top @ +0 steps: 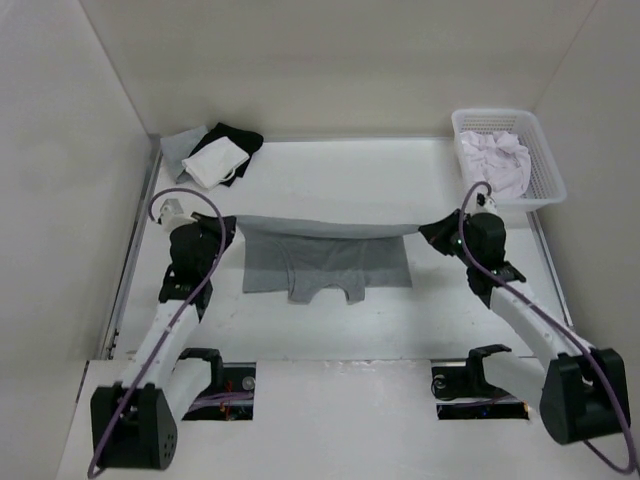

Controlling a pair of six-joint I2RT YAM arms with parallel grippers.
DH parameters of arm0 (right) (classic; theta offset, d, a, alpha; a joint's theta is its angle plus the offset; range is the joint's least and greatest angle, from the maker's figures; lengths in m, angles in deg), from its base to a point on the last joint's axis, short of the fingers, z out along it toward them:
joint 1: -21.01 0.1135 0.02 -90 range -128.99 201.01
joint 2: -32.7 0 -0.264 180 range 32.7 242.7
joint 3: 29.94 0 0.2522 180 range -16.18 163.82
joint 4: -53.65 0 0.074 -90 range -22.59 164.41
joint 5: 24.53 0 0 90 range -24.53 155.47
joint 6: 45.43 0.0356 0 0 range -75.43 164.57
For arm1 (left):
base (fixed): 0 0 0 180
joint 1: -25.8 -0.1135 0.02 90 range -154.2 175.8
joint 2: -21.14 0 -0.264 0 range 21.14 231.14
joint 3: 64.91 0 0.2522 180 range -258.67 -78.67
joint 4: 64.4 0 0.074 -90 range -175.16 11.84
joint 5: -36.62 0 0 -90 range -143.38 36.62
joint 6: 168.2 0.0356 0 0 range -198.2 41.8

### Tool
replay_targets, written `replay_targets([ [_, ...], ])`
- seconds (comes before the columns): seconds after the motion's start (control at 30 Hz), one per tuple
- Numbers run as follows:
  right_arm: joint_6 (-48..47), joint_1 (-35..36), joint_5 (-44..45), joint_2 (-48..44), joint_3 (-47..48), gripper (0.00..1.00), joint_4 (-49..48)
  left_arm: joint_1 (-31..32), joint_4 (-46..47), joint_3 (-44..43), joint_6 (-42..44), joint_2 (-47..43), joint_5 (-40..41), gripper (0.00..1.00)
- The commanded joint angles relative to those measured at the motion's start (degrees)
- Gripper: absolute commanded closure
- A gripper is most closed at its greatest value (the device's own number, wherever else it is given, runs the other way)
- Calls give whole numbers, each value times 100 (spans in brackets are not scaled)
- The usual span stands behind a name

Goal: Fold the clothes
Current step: Fold the tank top

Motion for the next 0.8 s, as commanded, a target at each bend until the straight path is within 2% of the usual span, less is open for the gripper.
replay_targets([
  [0.0,112,14,202,-737,-464,97,-77,-155,-550,377,-12,-916,-245,99],
  [0.23,349,103,397,-2012,-1343,98,574,-138,-2009,957,-47,-2586,-439,100],
  [0.37,489,138,651,-2356,-1590,99,821,-138,-2800,1133,-65,-3308,-352,99],
  [0.6,955,155,538,-2576,-1985,97,1093,-208,-3250,1590,-232,-3547,-360,92],
  [0.67,1069,260,520,-2646,-2073,92,1163,-304,-3259,1573,-258,-3556,-317,86],
  [0.77,1184,558,520,-2743,-2074,71,1216,-506,-3128,1407,-206,-3416,-264,78],
])
